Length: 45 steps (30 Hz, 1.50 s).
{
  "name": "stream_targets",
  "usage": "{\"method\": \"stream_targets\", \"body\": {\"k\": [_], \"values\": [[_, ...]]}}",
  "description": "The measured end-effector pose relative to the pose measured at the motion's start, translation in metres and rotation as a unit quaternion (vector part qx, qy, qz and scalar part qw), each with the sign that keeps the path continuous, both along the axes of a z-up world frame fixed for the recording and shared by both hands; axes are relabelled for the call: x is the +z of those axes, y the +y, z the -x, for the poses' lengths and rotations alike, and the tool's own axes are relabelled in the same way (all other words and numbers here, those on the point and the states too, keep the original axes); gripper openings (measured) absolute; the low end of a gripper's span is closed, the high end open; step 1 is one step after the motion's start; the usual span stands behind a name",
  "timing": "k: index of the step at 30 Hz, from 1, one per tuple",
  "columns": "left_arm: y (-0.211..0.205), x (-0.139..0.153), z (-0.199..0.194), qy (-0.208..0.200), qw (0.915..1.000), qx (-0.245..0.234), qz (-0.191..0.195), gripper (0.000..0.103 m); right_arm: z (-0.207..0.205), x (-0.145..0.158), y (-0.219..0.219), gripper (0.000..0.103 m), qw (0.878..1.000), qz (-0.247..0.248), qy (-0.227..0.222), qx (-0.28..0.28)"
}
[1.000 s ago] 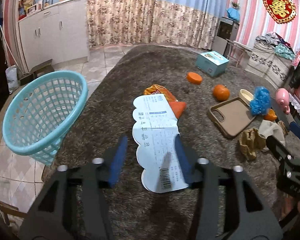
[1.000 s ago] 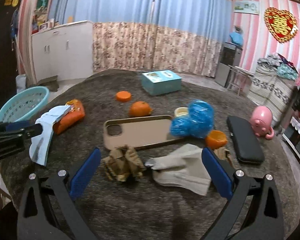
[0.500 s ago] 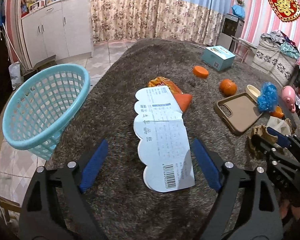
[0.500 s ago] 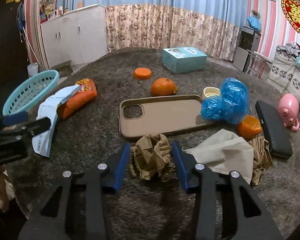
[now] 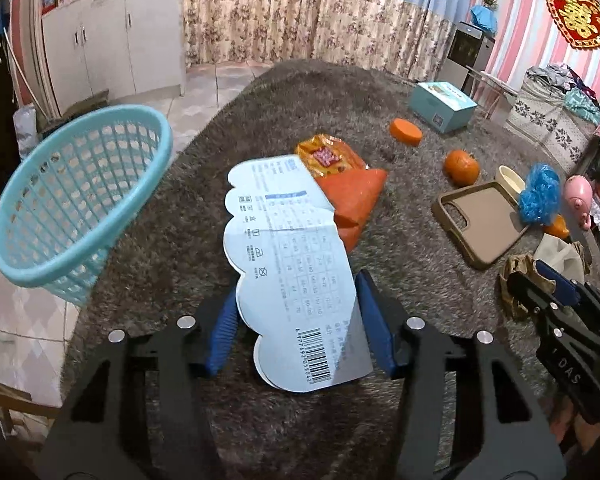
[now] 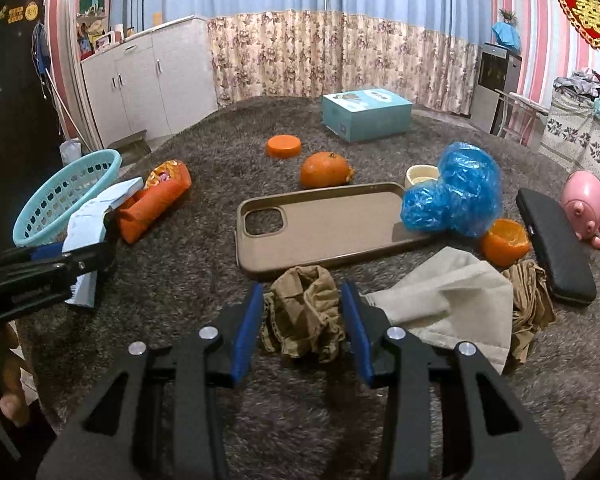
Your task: Collect trash
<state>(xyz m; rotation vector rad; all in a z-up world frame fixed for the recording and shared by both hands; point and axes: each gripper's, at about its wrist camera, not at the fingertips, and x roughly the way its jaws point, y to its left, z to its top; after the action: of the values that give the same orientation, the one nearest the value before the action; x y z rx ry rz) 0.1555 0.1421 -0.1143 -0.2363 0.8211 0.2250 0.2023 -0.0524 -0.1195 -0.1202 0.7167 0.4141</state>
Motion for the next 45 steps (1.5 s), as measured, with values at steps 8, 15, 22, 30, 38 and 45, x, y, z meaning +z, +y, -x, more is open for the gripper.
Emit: {"method": "stream_targets", "body": {"k": [8,15,22,30,38,45], "values": [[-0.003,0.034,0.014,-0.046,0.9982,-0.012,-0.036,0.023,0.004,0.014,0.001,0.036,1.000,-0.009,-0.020,0.003],[0.017,0.041,0.015,-0.050,0.9983,-0.013,-0.029,0.011,0.000,0.033,0.003,0.035,0.999,-0.016,-0.043,-0.003],[0.031,0.027,0.023,-0.027,0.9986,0.039,-0.023,0.084,-0.001,0.035,-0.006,0.035,0.999,-0.025,-0.039,-0.015],[0.017,0.004,0.000,0.035,0.9970,0.067,0.020,0.085,-0.001,0.030,-0.016,0.035,0.999,-0.034,-0.032,-0.022],[0.008,-0.008,-0.019,0.072,0.9946,0.073,0.016,0.062,-0.001,0.027,-0.027,0.035,0.998,-0.043,-0.033,-0.028],[0.008,0.005,-0.014,0.046,0.9974,0.054,0.013,0.059,0.000,0.028,-0.027,0.035,0.998,-0.047,-0.036,-0.026]]}}
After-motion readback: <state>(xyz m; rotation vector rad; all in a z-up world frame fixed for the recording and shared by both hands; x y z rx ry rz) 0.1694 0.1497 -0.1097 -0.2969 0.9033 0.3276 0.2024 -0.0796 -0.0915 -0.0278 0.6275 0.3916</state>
